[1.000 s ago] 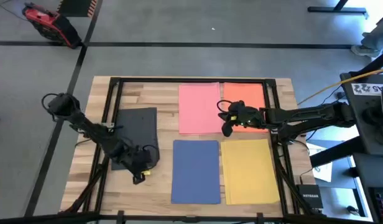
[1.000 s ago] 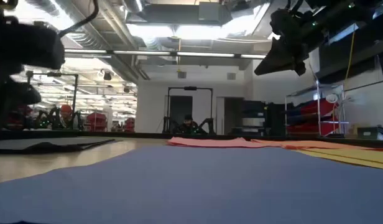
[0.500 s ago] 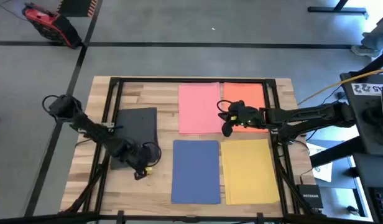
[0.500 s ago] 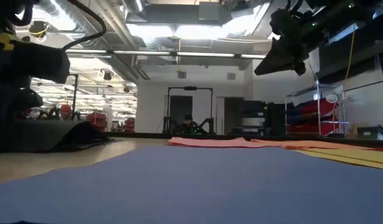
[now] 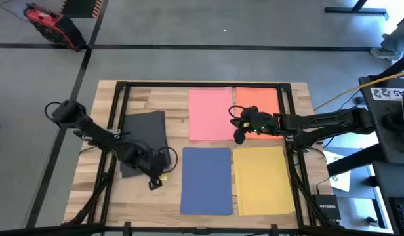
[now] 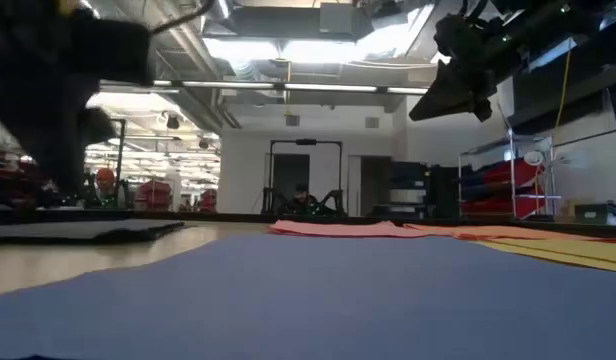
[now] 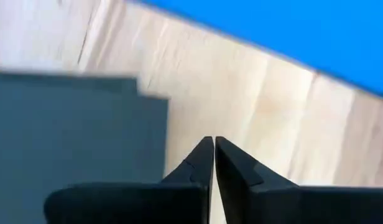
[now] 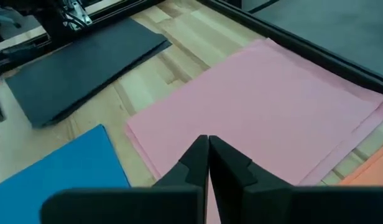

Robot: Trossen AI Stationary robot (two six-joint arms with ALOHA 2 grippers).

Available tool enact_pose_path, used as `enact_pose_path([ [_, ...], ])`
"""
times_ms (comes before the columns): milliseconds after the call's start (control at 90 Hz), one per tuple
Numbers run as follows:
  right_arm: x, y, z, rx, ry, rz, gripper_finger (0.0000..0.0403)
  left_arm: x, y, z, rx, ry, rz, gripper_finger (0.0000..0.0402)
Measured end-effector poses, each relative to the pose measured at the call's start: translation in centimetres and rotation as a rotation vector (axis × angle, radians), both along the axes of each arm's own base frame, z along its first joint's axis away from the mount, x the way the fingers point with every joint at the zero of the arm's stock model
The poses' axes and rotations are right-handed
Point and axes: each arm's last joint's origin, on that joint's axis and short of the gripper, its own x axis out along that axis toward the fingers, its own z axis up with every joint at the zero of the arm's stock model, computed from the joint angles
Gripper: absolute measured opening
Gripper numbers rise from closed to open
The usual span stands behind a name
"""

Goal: Organize paper
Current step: Move all of the black paper at the upper left of the table

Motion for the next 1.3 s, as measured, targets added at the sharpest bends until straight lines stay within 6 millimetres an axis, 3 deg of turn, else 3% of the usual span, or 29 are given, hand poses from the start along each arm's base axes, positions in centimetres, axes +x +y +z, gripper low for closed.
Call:
enact_pose_path([
  [244, 0.0, 0.0, 0.0, 0.0, 0.0, 0.0, 0.0, 2.0, 3.7, 0.0, 0.145, -0.048, -0.021, 0.0],
  [389, 0.0, 0.0, 0.0, -0.002, 0.003, 0.002, 0.0, 3.4, 6.2, -0.9, 0.171, -0.044, -0.037, 0.0],
  [489, -0.1, 0.0, -0.1, -0.015, 0.021, 0.014, 0.0, 4.0, 7.0, -2.4, 0.133, 0.002, -0.076, 0.0],
  [722, -0.1, 0.1, -0.2, 0.005, 0.032, 0.05, 0.0, 4.4, 6.3, -4.9, 0.098, 0.097, -0.169, 0.0],
  [1300, -0.1, 0.1, -0.2, -0.021, 0.042, 0.069, 0.0, 2.1, 4.5, -3.6, 0.023, 0.202, -0.118, 0.0],
])
